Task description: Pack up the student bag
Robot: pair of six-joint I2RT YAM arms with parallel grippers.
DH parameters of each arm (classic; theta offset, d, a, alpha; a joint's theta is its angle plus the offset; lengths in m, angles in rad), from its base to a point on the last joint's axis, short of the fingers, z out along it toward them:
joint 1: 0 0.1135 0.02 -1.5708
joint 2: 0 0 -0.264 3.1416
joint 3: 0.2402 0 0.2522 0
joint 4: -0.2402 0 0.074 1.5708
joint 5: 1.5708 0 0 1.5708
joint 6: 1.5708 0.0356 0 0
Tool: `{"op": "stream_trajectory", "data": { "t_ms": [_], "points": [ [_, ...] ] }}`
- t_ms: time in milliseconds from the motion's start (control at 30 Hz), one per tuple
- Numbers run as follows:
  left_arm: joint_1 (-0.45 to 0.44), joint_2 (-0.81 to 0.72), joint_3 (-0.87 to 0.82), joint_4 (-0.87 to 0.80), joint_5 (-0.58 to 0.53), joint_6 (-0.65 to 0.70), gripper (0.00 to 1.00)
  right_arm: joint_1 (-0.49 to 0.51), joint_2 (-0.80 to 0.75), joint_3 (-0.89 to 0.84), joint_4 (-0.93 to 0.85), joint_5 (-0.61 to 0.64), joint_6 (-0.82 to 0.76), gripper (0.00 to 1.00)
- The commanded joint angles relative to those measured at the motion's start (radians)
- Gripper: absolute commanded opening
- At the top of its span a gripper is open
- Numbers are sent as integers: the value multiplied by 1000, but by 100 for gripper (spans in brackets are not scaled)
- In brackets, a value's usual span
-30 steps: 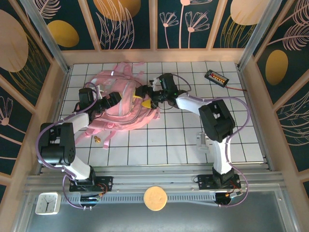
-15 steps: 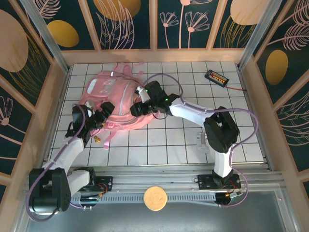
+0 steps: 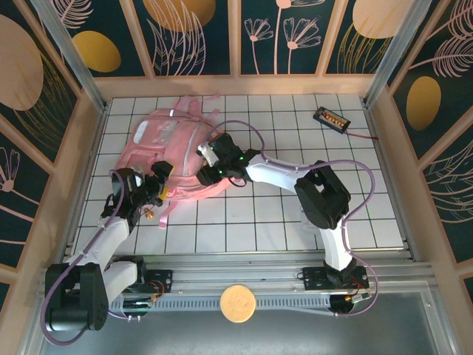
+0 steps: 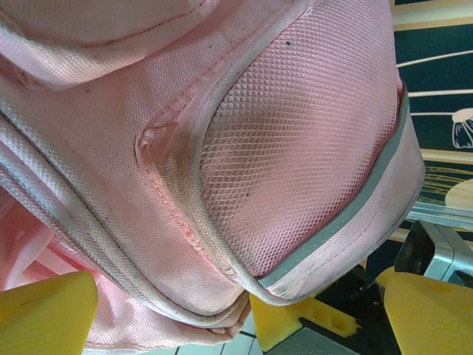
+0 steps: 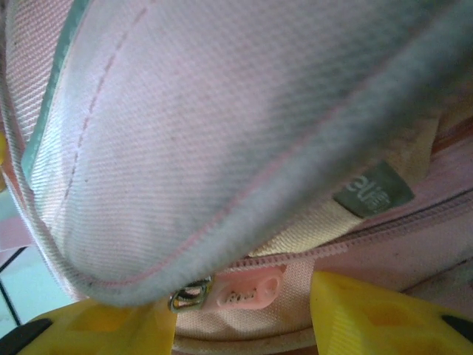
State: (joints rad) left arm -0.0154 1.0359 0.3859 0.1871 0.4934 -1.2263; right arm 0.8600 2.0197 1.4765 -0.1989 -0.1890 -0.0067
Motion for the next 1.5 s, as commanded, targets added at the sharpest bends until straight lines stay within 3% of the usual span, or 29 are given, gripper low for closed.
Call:
{"op": "stream_trajectory", "data": {
  "t_ms": [0, 67, 100, 200, 433, 667, 933, 1200, 1233, 1300, 1467],
  "points": [
    [-5, 13, -23, 46, 39, -54, 99, 17, 31, 2, 64, 106, -88, 51],
    [-4, 15, -25, 49, 38, -53, 99, 17, 40, 2, 74, 112, -105, 49],
    [-5, 15, -25, 49, 39, -51, 99, 18, 44, 5, 73, 112, -115, 42],
    [-4, 13, -21, 40, 35, -44, 99, 19, 54, 12, 74, 114, -127, 1],
    [-7, -6, -7, 102, 39, -106, 99, 19, -13, -7, 37, 91, -123, 0],
    [-80, 61, 22, 242, -8, -207, 98, 23, -68, 17, -17, -43, -56, 0],
    [-115, 152, 3, 371, -52, -271, 86, 67, -56, 58, -46, -70, -21, 0],
    [-115, 238, -7, 481, -60, -299, 58, 86, -38, 70, -54, -67, -12, 0],
    [-115, 247, -2, 480, -53, -287, 47, 86, -36, 71, -57, -66, -12, 0],
    [-115, 252, 3, 453, -50, -255, 0, 86, -36, 75, -62, -60, -13, 0],
    [-84, 221, 24, 277, -74, -114, 0, 79, -32, 94, -145, 8, -66, 0]
  ]
}}
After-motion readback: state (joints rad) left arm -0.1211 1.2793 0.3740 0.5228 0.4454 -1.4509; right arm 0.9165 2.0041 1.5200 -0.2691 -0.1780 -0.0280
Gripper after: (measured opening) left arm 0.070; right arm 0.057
